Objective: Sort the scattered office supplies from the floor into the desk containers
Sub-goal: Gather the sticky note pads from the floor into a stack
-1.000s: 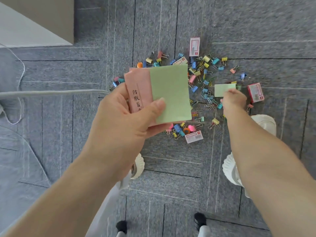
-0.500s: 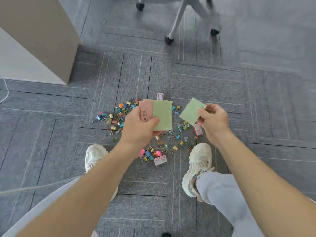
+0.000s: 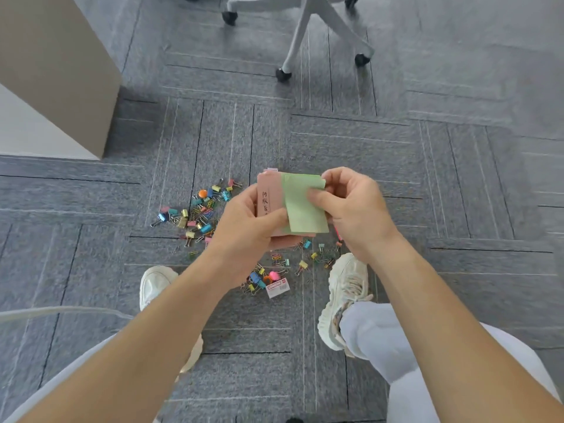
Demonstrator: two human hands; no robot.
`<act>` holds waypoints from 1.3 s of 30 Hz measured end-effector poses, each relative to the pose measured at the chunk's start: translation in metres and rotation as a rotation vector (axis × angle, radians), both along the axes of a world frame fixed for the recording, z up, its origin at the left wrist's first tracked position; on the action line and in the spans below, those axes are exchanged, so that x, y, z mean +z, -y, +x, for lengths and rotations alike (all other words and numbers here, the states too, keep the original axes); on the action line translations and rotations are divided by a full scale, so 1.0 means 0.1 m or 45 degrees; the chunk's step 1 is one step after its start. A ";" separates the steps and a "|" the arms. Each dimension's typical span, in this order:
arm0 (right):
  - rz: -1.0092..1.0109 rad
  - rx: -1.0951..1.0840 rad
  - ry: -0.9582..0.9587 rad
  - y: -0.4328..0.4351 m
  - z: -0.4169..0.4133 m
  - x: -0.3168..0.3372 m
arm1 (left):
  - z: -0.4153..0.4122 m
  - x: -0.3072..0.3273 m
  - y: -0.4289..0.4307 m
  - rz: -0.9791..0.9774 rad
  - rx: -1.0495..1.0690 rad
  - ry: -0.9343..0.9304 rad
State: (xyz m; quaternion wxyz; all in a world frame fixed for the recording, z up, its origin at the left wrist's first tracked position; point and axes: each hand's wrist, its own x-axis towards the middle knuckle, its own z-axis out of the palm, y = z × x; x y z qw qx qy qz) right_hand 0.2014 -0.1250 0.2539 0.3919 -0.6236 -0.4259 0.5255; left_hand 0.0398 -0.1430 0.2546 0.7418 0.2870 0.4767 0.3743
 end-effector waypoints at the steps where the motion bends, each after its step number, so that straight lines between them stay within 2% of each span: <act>1: -0.004 0.009 0.021 -0.02 0.02 0.01 | -0.01 0.01 -0.01 -0.021 -0.014 0.046; 5: -0.021 0.079 0.043 -0.10 0.05 0.03 | -0.09 -0.01 -0.06 -0.155 -0.072 0.257; 7: -0.015 0.136 0.130 -0.11 0.06 0.01 | -0.12 -0.02 -0.07 -0.204 -0.063 0.294; 10: -0.003 0.214 0.307 -0.11 0.08 -0.01 | -0.12 -0.04 -0.08 -0.264 -0.016 0.235; 14: 0.044 0.192 0.334 -0.13 0.11 -0.02 | -0.11 -0.06 -0.06 -0.205 -0.017 0.163; 17: 0.034 0.114 0.236 -0.13 0.08 -0.02 | -0.10 -0.10 -0.06 -0.217 0.030 0.128; 22: -0.202 0.118 0.057 -0.11 0.06 -0.03 | -0.11 -0.12 -0.08 -0.202 0.043 0.077; 30: -0.106 0.056 -0.145 -0.12 -0.03 0.15 | -0.18 0.05 -0.11 -0.067 0.022 0.028; 34: -0.049 0.146 -0.198 -0.10 -0.18 0.51 | -0.29 0.41 -0.06 0.062 0.121 -0.017; 39: 0.211 0.181 -0.199 0.04 -0.53 1.44 | -0.61 1.33 0.15 0.272 0.145 -0.074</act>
